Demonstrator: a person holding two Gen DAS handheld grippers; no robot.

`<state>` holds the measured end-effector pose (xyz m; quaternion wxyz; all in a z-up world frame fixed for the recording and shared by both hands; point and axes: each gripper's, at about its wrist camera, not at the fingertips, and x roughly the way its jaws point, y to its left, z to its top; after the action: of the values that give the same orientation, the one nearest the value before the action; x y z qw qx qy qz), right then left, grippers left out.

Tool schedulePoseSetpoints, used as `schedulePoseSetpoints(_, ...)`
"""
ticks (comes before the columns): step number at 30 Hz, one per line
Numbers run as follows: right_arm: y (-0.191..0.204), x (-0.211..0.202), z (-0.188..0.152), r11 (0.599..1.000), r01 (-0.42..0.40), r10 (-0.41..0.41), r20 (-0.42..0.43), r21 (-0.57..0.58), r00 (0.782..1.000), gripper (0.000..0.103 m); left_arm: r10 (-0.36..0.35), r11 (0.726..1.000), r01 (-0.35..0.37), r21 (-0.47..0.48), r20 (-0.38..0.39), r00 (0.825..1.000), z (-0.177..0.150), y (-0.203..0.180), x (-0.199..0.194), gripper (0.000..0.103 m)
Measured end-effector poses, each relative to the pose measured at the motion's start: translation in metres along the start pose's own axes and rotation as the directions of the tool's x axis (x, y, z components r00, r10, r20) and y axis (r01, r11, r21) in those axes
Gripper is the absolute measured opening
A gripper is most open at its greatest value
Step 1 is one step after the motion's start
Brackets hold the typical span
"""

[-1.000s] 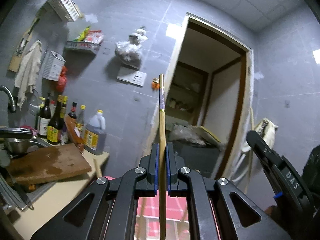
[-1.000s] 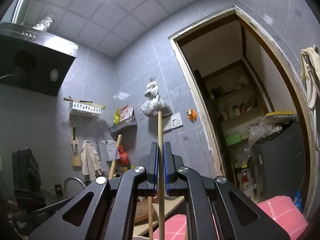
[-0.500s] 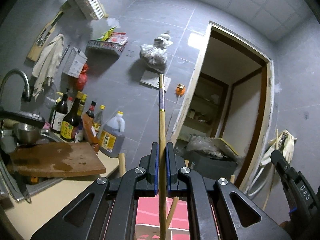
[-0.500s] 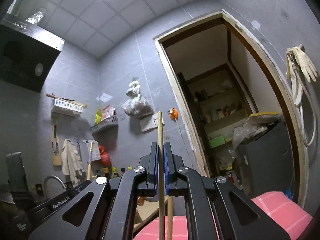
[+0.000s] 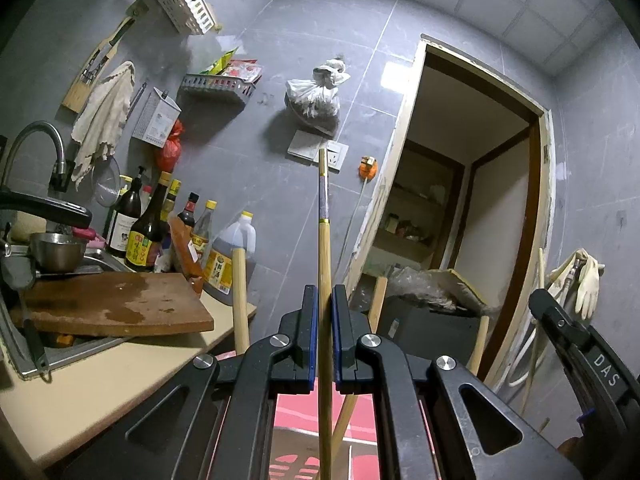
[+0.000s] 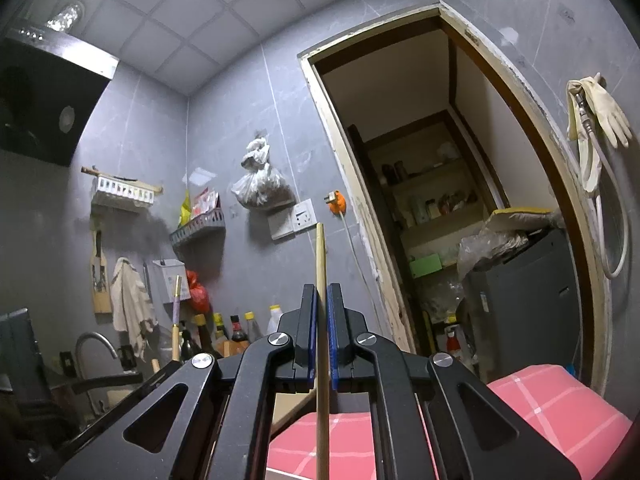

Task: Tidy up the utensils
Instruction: 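Lift the left tool's chopstick upright while the right tool raises its chopstick, then lower the left tool's chopstick into the white holder while the right tool drops its chopstick in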

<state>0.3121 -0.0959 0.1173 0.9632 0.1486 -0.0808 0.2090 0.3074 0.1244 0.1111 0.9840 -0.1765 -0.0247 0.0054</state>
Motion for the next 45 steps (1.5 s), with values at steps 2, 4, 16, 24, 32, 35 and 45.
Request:
schedulePoseSetpoints(2,0.001,0.001,-0.003,1.0,0.001,-0.001,-0.009,-0.007,1.0,0.003,-0.002,1.0,0.002,0.007,-0.001,1.0,-0.003,-0.002,0.0,0.004)
schedulePoseSetpoints(4,0.002,0.002,-0.005,1.0,0.004,-0.005,-0.016,-0.011,1.0,0.003,-0.004,1.0,0.004,0.02,0.002,1.0,-0.006,-0.005,-0.001,0.004)
schedulePoseSetpoints(16,0.007,0.004,-0.014,0.999,-0.001,0.0,-0.043,-0.039,0.999,0.004,-0.023,0.997,0.024,0.067,-0.021,1.0,-0.021,-0.011,0.001,0.004)
schedulePoseSetpoints(24,0.008,0.004,-0.021,0.999,-0.01,0.006,-0.07,-0.049,0.998,0.004,-0.041,0.997,0.044,0.066,-0.054,0.998,-0.026,-0.007,-0.001,0.004)
schedulePoseSetpoints(32,0.009,0.003,-0.023,0.998,-0.015,0.011,-0.076,-0.057,0.997,0.004,-0.051,0.997,0.056,0.059,-0.081,0.995,-0.028,-0.007,-0.002,0.005)
schedulePoseSetpoints(35,0.009,0.003,-0.023,0.998,-0.015,0.01,-0.075,-0.059,0.997,0.004,-0.056,0.997,0.061,0.057,-0.08,0.995,-0.027,-0.007,-0.004,0.005)
schedulePoseSetpoints(45,0.013,-0.005,-0.011,0.996,-0.033,0.026,-0.082,-0.079,0.996,0.009,-0.082,0.994,0.088,0.06,-0.105,0.991,-0.017,-0.012,-0.011,0.01)
